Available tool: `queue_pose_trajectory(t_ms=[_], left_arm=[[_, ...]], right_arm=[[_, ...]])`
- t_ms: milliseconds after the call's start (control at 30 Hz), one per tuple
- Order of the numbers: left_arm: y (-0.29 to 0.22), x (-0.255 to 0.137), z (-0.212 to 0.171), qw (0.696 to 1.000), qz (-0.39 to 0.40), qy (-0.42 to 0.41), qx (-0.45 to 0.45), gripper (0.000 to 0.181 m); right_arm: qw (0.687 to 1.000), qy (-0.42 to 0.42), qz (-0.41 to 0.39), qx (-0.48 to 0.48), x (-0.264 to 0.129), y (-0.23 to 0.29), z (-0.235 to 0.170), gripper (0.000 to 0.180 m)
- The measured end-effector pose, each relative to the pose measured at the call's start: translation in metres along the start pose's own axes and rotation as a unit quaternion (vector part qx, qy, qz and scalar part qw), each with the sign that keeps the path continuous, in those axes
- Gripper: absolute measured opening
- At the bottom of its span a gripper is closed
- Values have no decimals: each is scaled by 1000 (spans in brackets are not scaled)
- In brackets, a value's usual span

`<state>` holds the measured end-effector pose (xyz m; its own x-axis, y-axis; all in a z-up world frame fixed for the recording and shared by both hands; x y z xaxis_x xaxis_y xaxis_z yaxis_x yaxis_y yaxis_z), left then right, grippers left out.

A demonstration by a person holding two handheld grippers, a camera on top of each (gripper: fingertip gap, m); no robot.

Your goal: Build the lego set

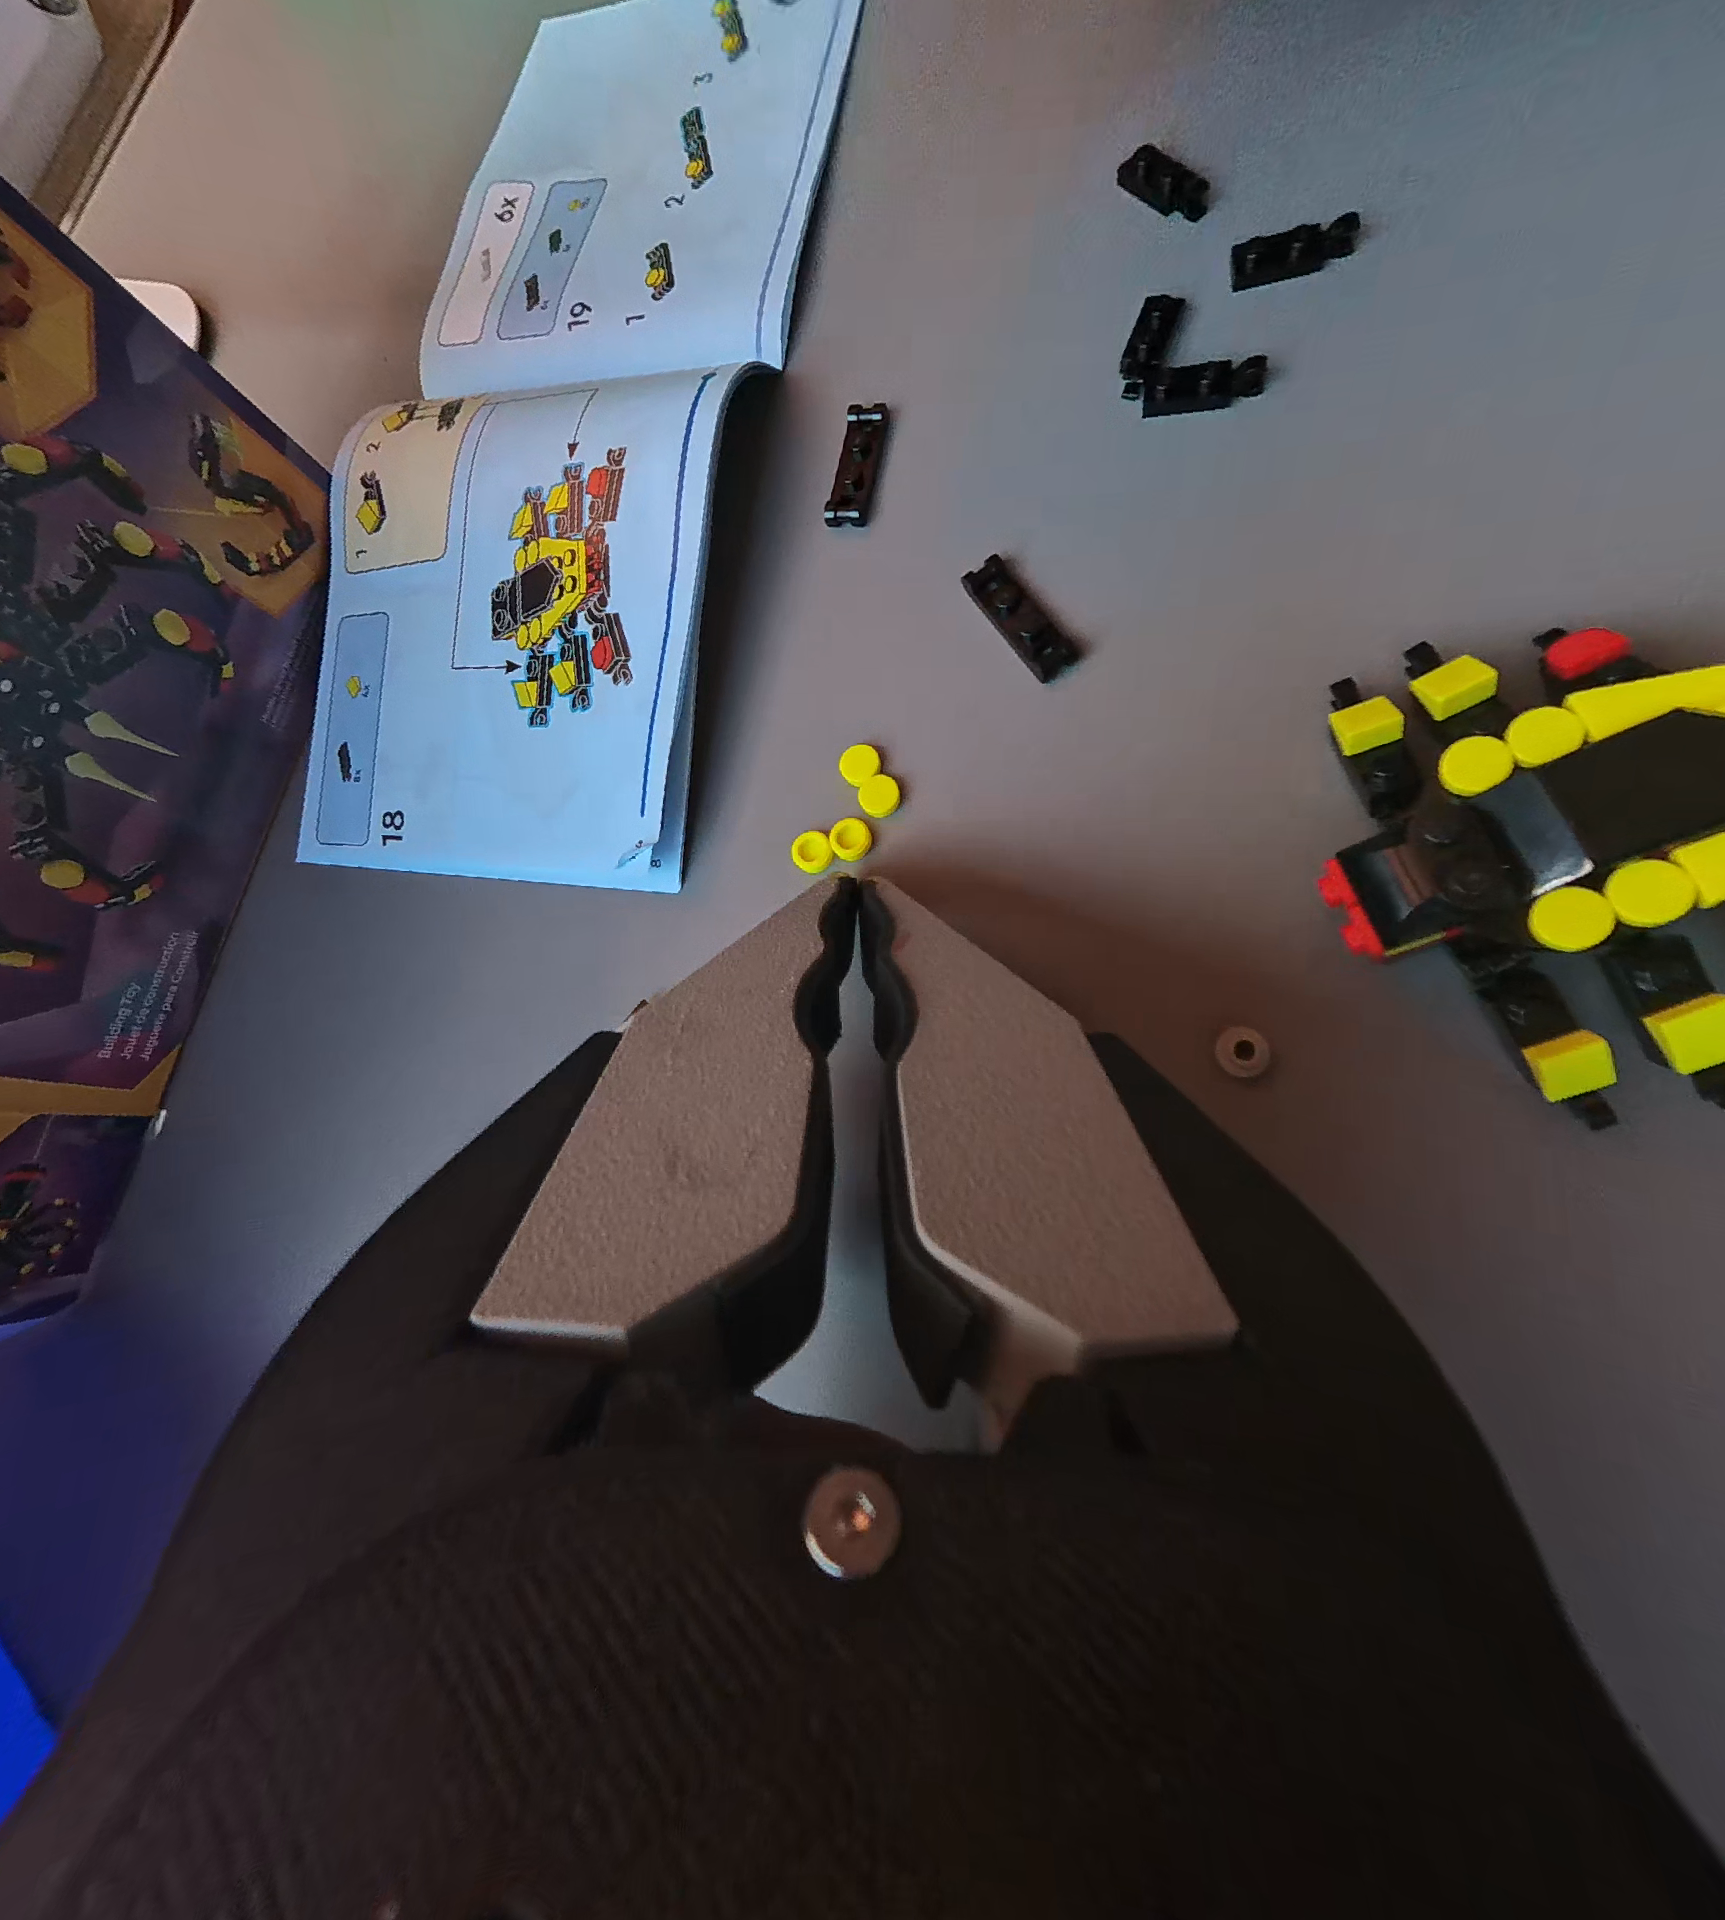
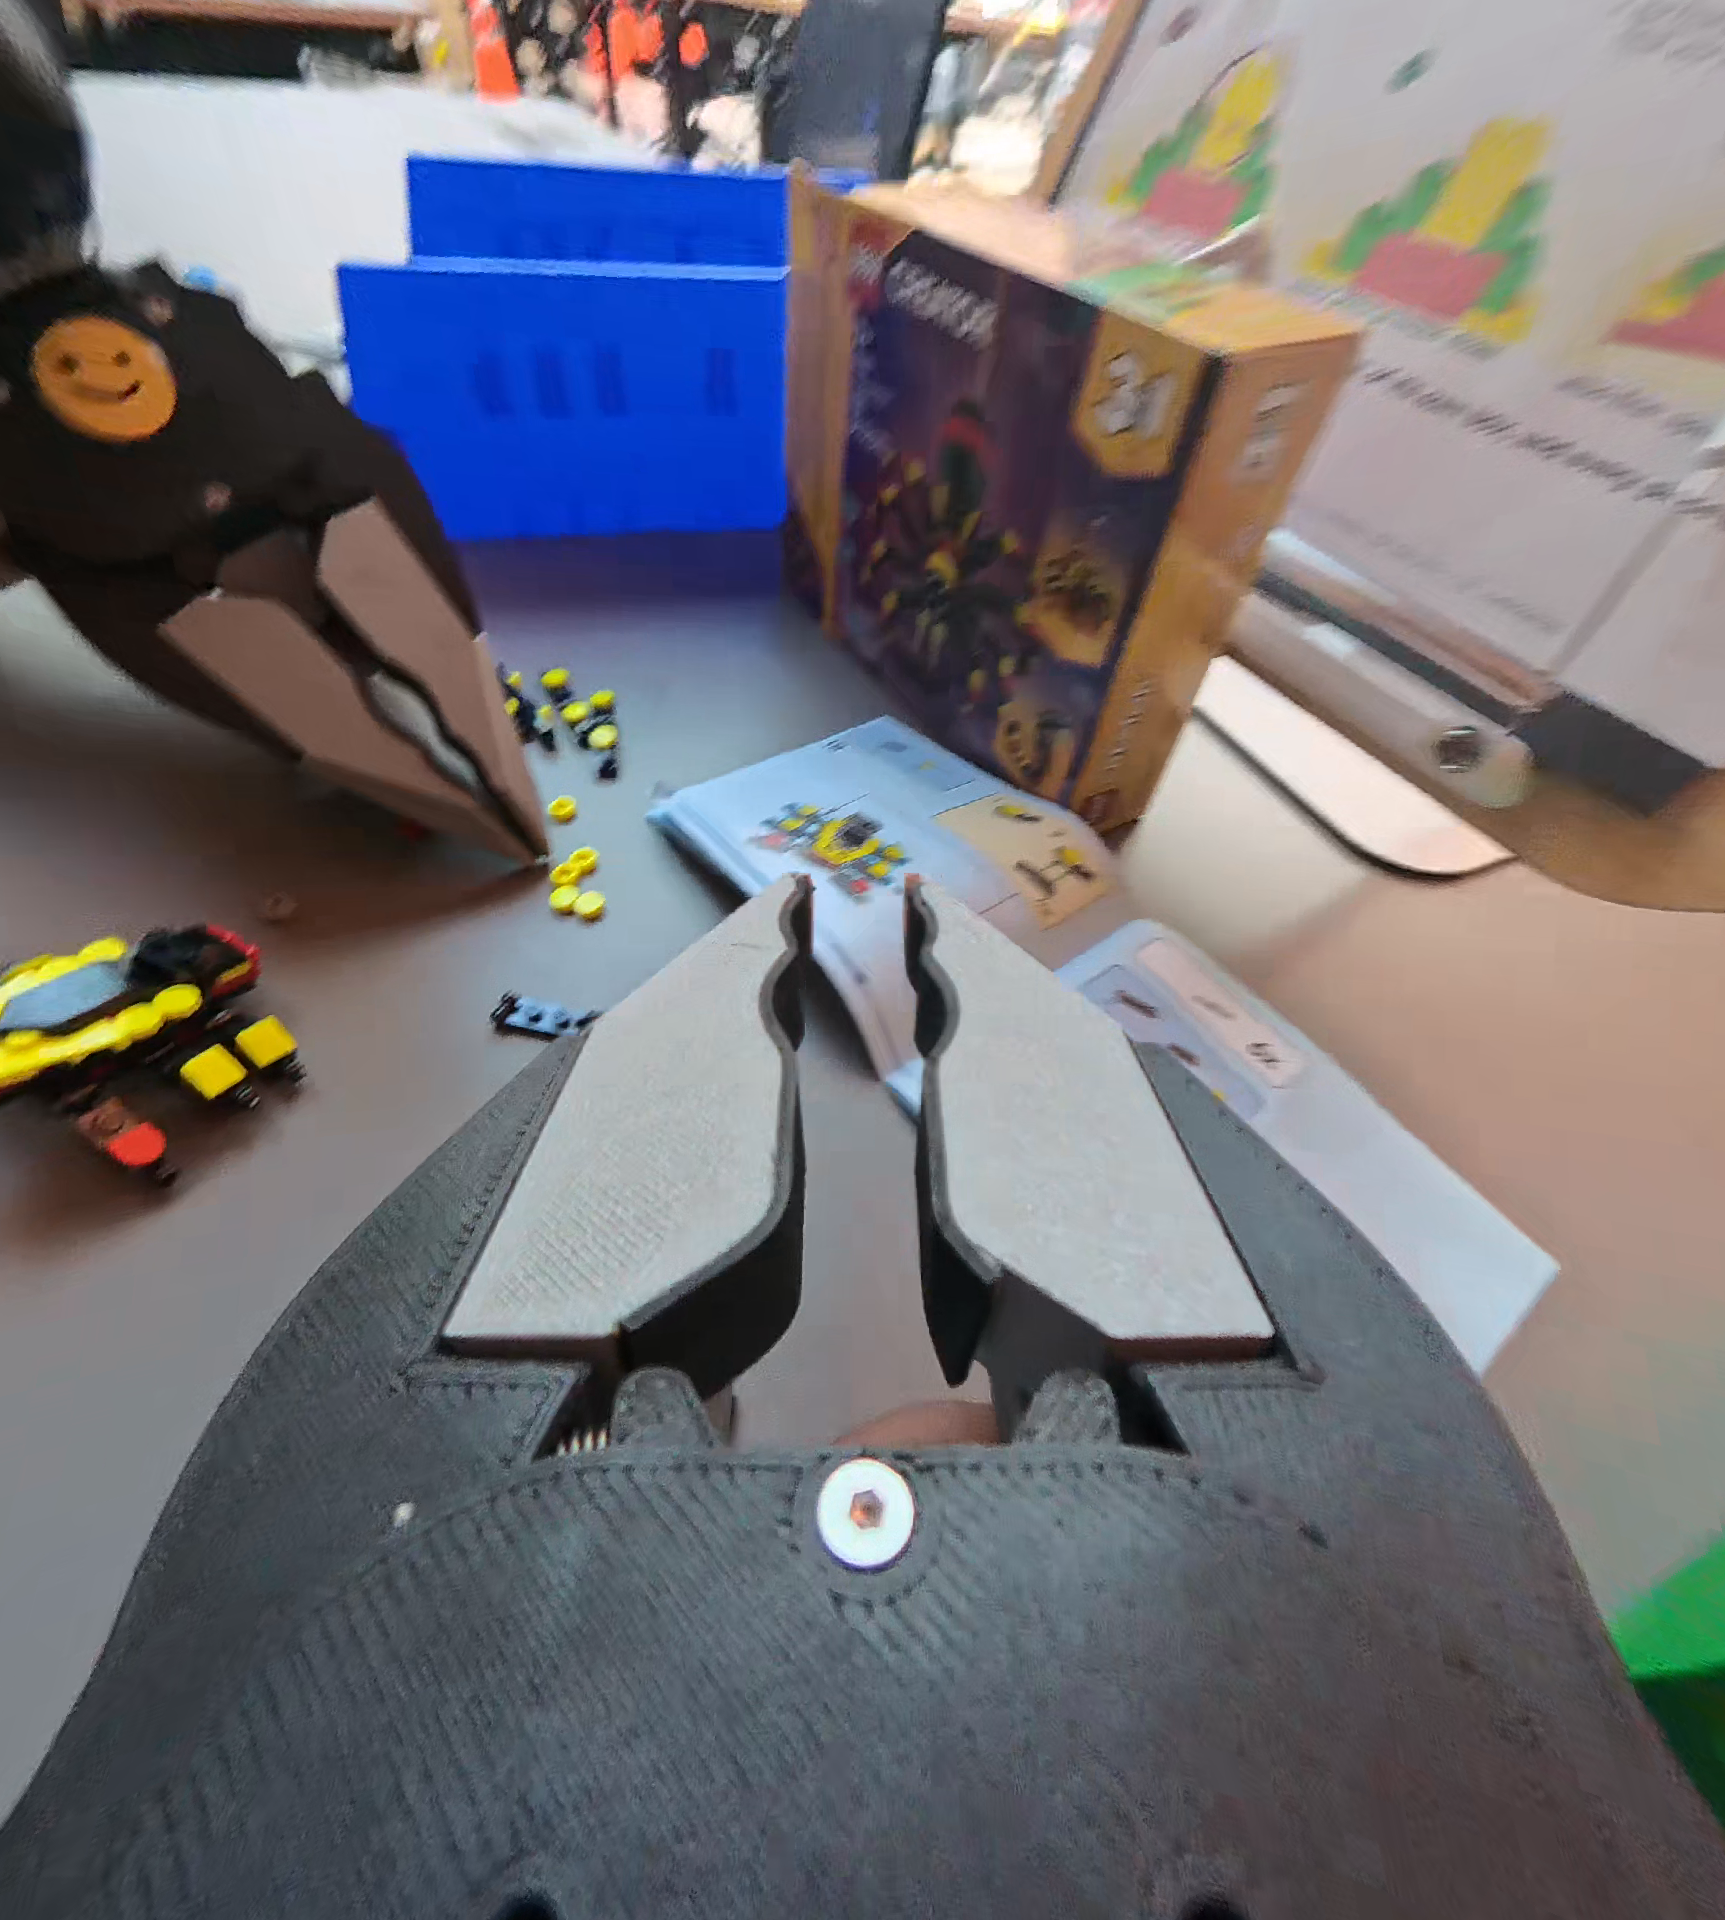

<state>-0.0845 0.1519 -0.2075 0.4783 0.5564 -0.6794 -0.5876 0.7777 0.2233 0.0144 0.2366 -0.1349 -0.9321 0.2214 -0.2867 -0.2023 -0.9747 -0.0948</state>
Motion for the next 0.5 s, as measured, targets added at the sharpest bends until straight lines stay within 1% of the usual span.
queue_pose_trajectory(t_ms=[133, 233, 333, 500], left_arm=[[0, 0, 0, 1000, 4, 0, 4, 0], [0, 0, 0, 1000, 8, 0, 8, 0], [0, 0, 0, 1000, 6, -1, 6, 0], [0, 0, 0, 1000, 6, -1, 6, 0]], right_arm=[[996, -40, -76, 15, -17, -29, 12, 10], [991, -50, -126, 22, -26, -45, 13, 8], [987, -47, -146, 38, -29, -53, 10, 5], [988, -37, -147, 39, -27, -53, 7, 5]])
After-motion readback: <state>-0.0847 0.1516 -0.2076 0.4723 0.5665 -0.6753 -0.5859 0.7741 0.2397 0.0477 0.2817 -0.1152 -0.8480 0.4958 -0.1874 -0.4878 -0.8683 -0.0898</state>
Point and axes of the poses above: each gripper's, where its closed fingertips meet, x out along the fingers, z out of its top, y = z × x across the jaws, the point moved 1 cm from there along -x, back along the fingers, and after that the axes turned 2 degrees about -x, right-handed, at the moved point
